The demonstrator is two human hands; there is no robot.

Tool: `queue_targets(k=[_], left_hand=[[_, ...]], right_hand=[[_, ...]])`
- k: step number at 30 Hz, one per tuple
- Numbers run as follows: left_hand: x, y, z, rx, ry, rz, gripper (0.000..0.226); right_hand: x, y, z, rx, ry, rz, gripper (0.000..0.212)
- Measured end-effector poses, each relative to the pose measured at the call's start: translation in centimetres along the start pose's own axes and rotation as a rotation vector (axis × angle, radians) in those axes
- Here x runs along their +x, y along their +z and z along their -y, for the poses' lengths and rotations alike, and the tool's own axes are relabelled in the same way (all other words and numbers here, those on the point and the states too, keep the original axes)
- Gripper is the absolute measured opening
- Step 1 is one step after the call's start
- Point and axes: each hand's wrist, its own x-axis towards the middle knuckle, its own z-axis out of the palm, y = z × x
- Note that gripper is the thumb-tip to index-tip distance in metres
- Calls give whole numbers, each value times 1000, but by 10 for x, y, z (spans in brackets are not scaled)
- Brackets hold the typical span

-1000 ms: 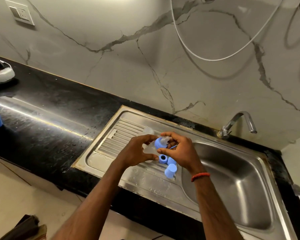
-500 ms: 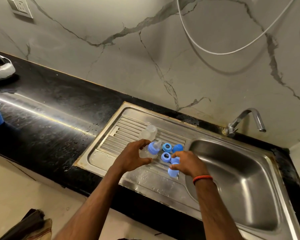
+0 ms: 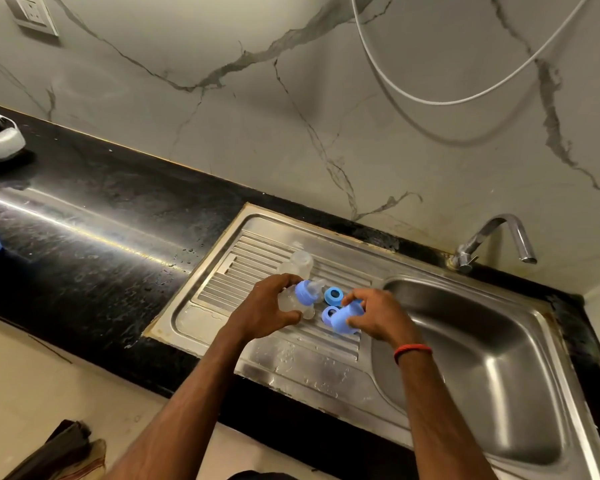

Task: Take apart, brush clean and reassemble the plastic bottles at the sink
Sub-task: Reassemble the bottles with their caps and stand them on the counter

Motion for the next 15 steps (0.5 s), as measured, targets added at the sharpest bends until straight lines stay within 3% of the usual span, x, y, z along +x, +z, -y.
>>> queue_targets(k=[7, 15], left_hand=[[8, -3, -9, 20, -20, -11, 74], [16, -3, -16, 27, 17, 1, 64]], right_hand=[[-15, -66, 34, 257, -233, -196, 33], [-10, -52, 45, 337, -373, -121, 39]])
